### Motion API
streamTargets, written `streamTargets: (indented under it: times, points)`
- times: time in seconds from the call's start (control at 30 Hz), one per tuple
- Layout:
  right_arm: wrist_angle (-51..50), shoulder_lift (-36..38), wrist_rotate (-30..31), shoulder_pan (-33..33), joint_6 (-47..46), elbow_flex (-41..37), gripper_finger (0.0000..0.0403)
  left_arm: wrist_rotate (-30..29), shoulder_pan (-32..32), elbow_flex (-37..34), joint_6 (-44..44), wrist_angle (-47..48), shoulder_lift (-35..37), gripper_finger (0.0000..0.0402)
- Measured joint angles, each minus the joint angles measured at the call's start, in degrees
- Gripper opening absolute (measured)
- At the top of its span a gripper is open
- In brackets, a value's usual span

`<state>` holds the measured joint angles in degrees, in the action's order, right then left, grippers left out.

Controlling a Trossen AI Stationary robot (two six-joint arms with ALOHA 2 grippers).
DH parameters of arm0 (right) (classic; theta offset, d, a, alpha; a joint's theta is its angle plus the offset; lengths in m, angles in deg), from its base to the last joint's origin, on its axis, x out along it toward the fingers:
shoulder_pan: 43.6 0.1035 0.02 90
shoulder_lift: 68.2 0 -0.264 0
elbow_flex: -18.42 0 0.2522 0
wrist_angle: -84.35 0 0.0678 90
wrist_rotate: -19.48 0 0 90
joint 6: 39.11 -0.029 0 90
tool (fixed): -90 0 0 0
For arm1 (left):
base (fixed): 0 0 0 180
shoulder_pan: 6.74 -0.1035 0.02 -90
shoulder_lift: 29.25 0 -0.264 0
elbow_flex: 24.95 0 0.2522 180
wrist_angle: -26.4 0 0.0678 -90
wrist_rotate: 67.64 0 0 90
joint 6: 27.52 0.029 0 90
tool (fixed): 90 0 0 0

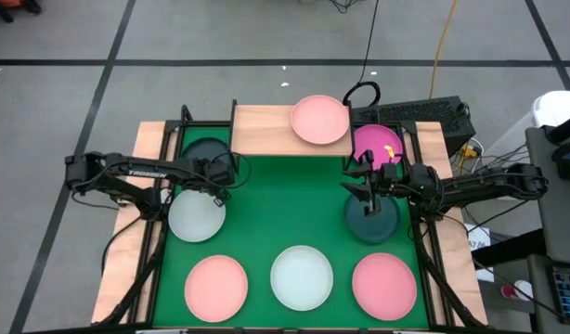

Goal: Place and stack plates onto a shelf
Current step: Stack the black plate on top of the light orange plate

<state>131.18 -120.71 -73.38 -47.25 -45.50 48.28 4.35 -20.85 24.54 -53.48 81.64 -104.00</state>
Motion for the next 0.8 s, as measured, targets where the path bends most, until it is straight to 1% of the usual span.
streamTargets:
  times: [0.27,0.47,0.8]
  points:
    - [0.0,0.0,0.0,0.0,0.0,0.0,0.0141,-2.4,0.0,0.0,-0.5,-0.2,-0.3,0.0077]
    - [0.0,0.0,0.0,0.0,0.0,0.0,0.0141,-6.1,0.0,0.0,-0.6,0.0,-0.3,0.0077]
    - [0.0,0.0,0.0,0.0,0.0,0.0,0.0141,-6.1,0.0,0.0,0.2,-0.1,-0.3,0.0077]
